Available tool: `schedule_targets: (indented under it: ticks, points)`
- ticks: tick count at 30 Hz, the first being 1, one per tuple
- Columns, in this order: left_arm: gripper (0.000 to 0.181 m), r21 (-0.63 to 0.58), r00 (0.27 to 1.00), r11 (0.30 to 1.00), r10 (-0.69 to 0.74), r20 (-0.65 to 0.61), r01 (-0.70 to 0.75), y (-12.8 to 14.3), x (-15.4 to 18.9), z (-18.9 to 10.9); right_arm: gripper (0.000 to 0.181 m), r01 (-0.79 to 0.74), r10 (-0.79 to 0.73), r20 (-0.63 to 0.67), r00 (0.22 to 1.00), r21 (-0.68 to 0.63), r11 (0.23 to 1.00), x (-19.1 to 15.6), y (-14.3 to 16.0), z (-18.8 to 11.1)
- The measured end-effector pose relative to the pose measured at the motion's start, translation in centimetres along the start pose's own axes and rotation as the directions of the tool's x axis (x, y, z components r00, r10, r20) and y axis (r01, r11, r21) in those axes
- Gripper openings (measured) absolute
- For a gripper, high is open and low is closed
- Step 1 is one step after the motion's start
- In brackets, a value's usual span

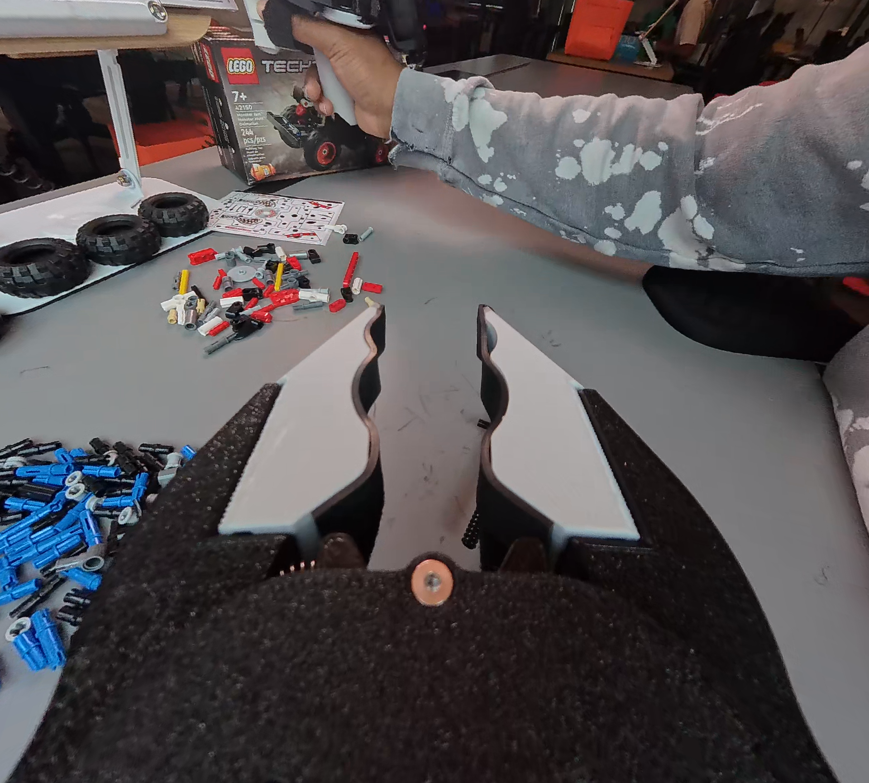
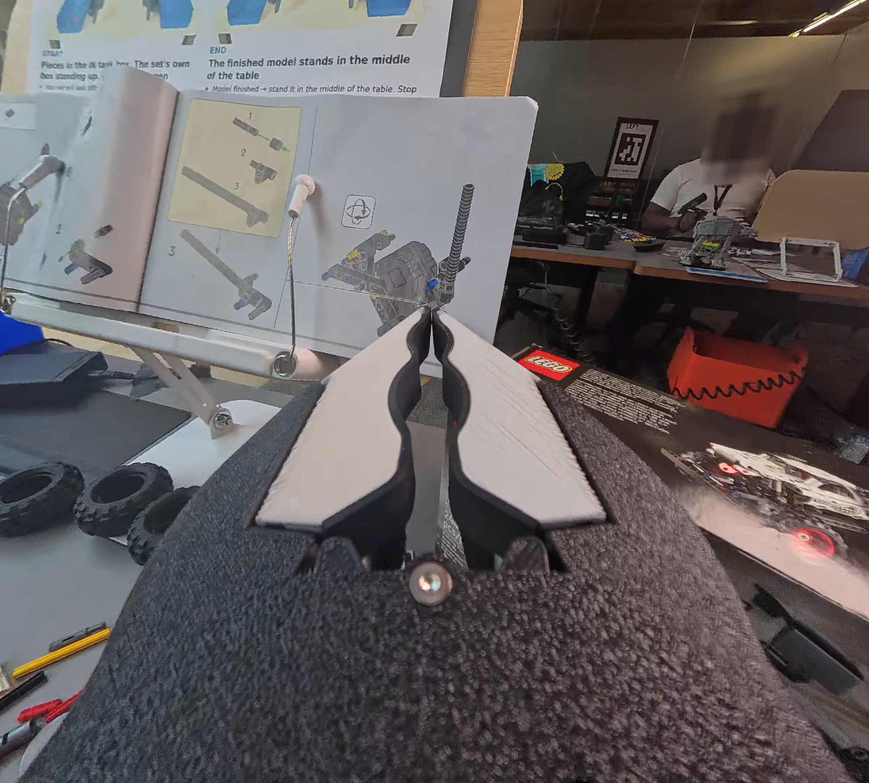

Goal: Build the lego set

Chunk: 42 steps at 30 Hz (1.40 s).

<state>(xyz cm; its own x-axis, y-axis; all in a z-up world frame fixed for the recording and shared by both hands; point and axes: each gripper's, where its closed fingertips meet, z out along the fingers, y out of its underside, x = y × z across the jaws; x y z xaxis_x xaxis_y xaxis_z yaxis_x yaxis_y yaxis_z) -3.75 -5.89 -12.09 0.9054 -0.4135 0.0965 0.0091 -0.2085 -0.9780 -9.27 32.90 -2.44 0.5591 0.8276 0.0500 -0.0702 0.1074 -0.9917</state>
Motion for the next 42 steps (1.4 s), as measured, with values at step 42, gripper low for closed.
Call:
schedule_targets:
  ticks: [42]
  points:
    - [0.038,-0.083,0.994,0.996,0.009,-0.106,-0.017,0.9,0.5,-1.2,0.042,0.262,-0.193,0.274,0.942,-0.244,0.934,-0.3,-2.3,-15.7]
